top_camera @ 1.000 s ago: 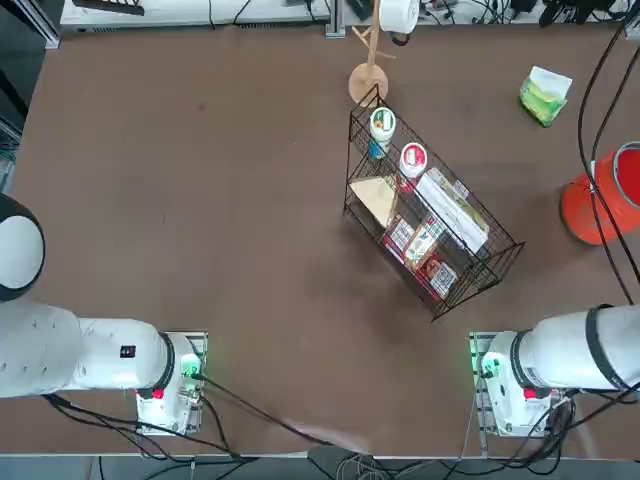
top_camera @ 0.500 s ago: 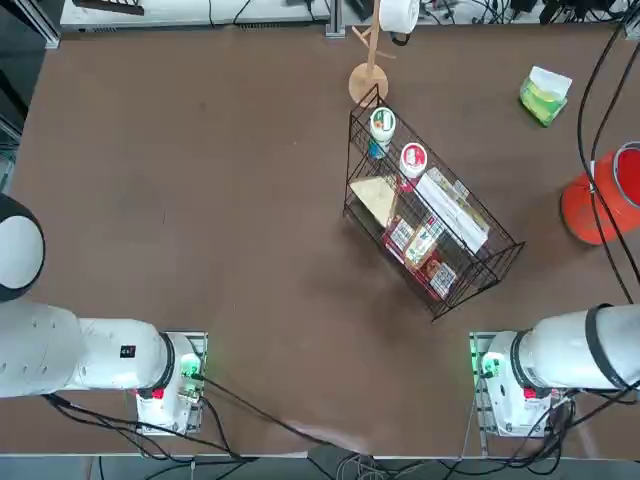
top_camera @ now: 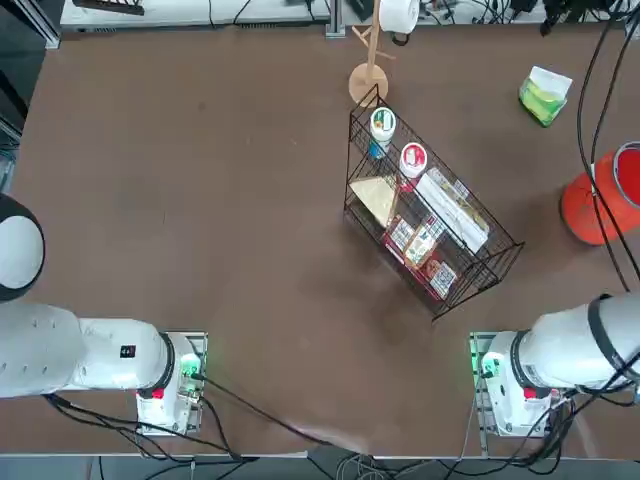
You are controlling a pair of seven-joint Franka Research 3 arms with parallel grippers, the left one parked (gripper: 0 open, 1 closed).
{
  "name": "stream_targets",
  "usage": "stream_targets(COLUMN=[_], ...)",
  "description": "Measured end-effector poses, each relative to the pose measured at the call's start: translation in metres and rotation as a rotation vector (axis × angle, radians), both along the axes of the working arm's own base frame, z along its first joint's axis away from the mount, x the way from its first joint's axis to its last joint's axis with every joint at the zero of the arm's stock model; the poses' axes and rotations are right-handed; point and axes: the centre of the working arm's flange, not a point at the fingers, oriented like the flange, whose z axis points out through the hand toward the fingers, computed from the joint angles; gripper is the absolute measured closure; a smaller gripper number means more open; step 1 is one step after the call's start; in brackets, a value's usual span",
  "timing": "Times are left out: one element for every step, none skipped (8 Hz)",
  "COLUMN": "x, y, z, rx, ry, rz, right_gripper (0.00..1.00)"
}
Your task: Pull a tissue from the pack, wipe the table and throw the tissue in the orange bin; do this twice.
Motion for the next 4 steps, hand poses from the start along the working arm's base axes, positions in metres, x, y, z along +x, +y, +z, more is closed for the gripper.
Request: stream_targets(x=[0.014, 0.027, 0.04, 0.049], y=[-0.016, -0.033, -0.049, -0.065], z=[-0.023, -0.042, -0.06, -0.076], rx=[-0.006, -0.014, -0.022, -0.028], ry=[0.005, 0.004, 0.005, 0.013], rz=[0.049, 0.115, 0.188, 0.249], right_gripper=[0.0, 0.0, 0.0, 0.0])
